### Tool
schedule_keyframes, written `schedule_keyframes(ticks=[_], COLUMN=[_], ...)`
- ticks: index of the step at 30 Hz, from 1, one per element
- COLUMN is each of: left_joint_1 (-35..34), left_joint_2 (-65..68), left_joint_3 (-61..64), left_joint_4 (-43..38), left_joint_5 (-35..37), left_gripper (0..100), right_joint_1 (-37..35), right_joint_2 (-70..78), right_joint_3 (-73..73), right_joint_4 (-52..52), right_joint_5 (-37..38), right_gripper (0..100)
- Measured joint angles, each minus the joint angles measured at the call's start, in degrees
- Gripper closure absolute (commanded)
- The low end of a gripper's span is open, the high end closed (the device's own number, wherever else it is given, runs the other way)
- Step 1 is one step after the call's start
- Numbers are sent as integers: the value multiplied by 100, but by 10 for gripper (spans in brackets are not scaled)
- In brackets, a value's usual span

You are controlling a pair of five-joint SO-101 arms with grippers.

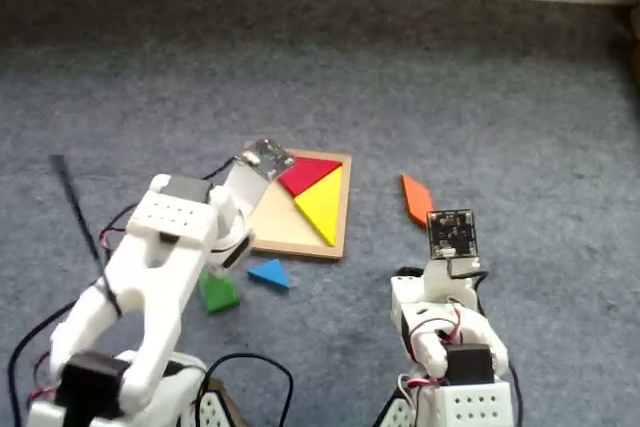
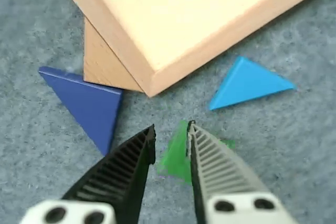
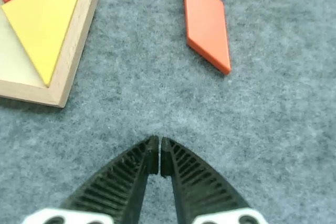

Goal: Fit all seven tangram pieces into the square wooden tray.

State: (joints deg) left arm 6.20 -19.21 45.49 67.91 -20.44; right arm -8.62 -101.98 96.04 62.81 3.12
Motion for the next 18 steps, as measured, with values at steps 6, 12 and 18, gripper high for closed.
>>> schedule_keyframes(ticks=[6, 12, 18], left_joint_1=[18, 0, -281], left_joint_2=[-448, -237, -721], left_joint_3=[-158, -457, -475], left_joint_4=[44, 387, 1090], left_joint_5=[-9, -9, -53], left_gripper=[889, 759, 726], right_joint_1=[0, 18, 18], right_joint_2=[0, 0, 0], right_joint_3=[0, 0, 0], right_joint_4=[0, 0, 0], right_joint_5=[0, 0, 0], right_gripper=[972, 972, 972])
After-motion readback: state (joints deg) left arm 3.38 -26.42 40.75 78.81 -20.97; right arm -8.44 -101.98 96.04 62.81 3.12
